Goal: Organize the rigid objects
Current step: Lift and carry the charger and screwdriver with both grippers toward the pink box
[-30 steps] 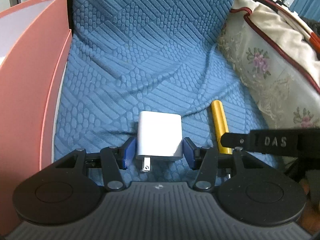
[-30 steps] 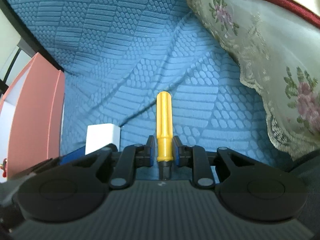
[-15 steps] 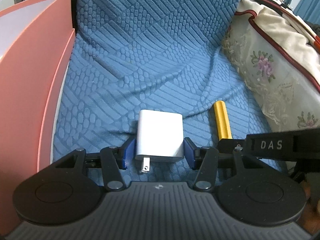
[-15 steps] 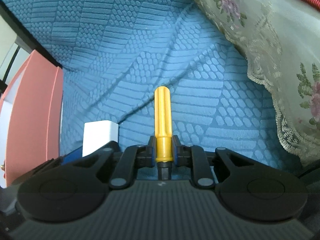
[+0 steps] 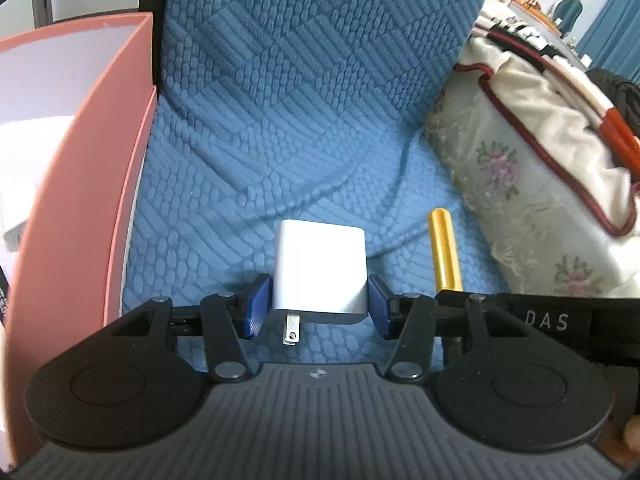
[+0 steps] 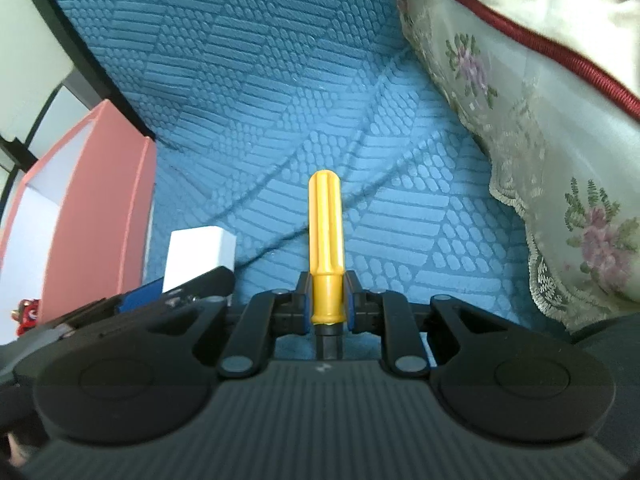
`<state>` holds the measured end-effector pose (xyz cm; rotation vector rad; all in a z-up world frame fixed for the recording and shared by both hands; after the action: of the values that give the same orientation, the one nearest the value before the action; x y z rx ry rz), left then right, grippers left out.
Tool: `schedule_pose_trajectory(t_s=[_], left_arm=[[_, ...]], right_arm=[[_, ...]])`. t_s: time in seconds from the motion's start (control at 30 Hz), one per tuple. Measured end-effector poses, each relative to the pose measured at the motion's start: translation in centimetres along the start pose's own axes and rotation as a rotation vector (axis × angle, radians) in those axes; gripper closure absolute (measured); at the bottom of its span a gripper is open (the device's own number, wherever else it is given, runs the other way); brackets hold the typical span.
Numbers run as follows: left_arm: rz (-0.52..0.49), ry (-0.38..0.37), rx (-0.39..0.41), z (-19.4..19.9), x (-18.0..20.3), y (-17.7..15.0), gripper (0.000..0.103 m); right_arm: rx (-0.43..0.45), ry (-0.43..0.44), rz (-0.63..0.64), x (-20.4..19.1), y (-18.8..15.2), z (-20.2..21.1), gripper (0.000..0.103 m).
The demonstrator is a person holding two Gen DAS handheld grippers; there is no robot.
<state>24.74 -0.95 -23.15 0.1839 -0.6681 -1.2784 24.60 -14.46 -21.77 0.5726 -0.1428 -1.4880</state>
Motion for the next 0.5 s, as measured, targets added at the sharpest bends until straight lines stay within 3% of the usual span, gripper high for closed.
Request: schedule_pose_trajectory(t_s=[0.37, 0.5], left_arm=[[0.061, -0.028, 0.029, 4.2, -1.0, 1.6, 0.046], [0.035, -0.019, 0.051, 6.5, -1.0, 3.1, 0.046]], right_arm=[[0.049, 0.026, 0.049, -2.6, 1.1, 4.0, 0.083], [0.078, 0.039, 0.074, -4.3, 2.1, 5.6, 0.083]])
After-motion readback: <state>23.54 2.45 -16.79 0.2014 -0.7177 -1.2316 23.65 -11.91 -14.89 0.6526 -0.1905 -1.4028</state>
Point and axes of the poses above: each gripper's, at about its wrist camera, not at the fingertips, and z roughly against the way its jaws point, x to its right, y to its top, the point moved 5 cm from there along -z, roughly the way its jaws point, and after that the axes turned 4 degrees about z, right-handed, at the moved point
